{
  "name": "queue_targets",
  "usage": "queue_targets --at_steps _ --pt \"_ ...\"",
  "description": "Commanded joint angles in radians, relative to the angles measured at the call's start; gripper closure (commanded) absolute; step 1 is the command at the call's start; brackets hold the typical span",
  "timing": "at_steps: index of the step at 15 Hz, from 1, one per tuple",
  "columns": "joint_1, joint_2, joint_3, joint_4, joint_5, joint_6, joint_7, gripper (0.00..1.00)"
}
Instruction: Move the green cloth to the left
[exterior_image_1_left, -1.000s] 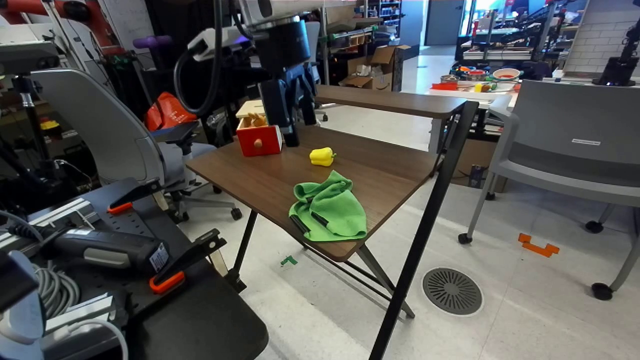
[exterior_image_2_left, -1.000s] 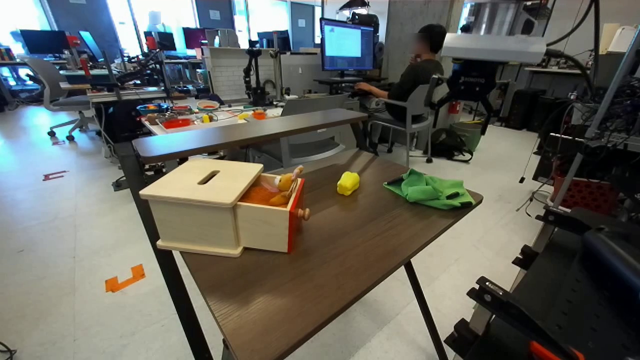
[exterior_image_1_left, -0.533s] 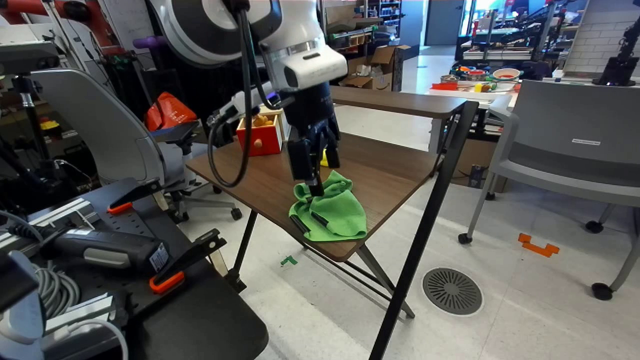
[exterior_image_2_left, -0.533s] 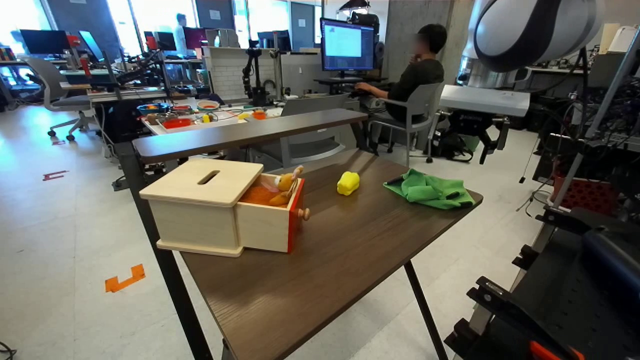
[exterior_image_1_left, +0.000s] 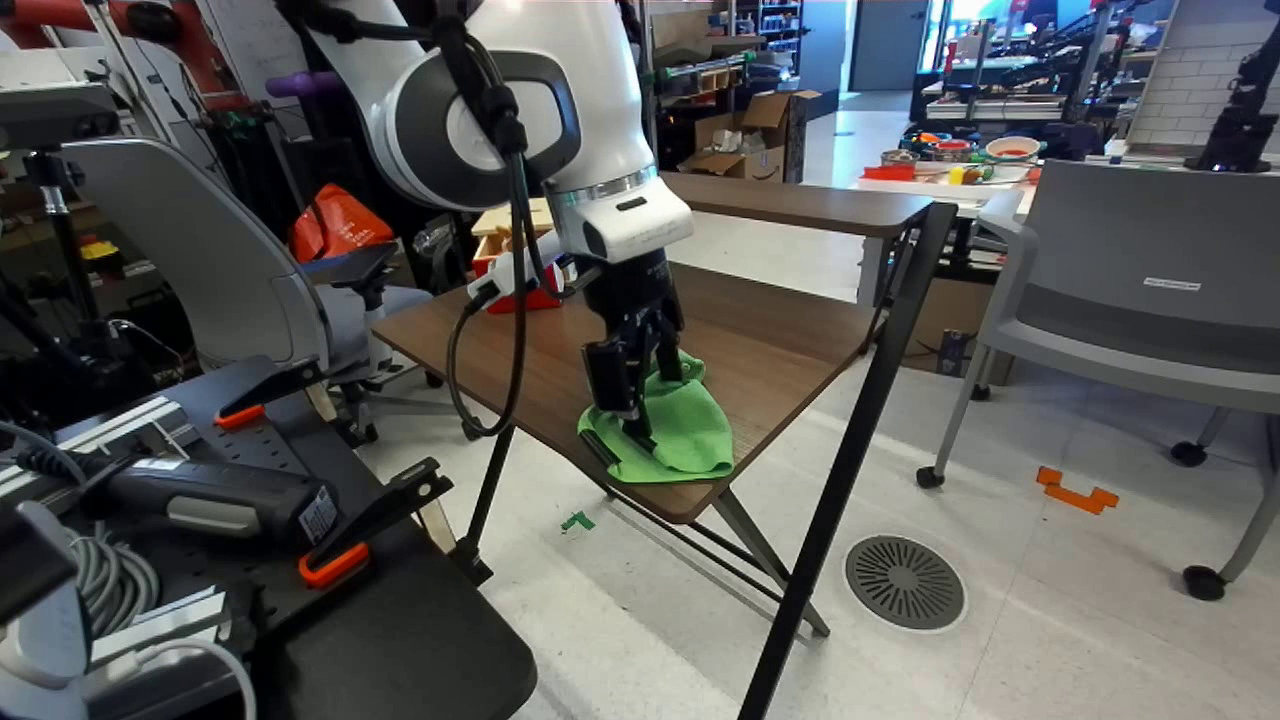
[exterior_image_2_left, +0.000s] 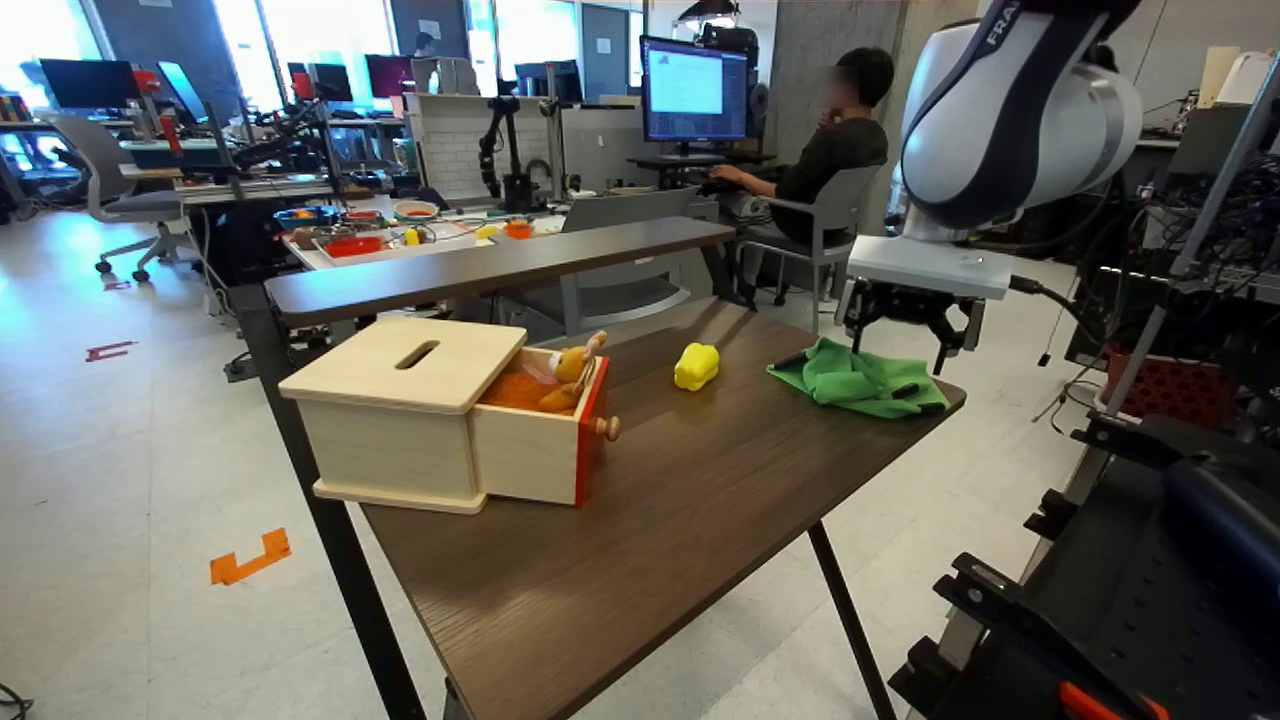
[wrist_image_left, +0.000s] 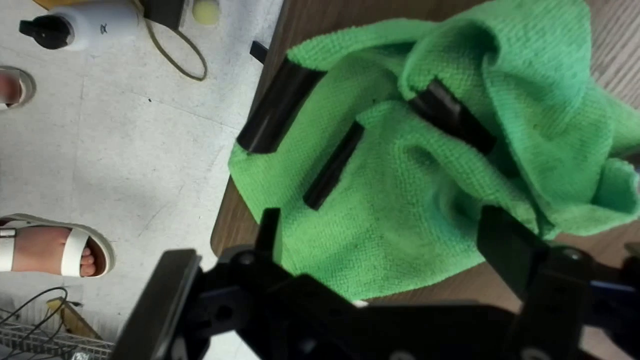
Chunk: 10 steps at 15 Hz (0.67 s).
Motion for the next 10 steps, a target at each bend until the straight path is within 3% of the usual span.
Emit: queue_targets --at_steps 1,10 --pt "0.027 0.041 -0.003 0.028 0.053 0.018 -0.018 0.0" --pt "0.03 0.103 0.047 0.033 0.096 0.007 -0.042 0.0"
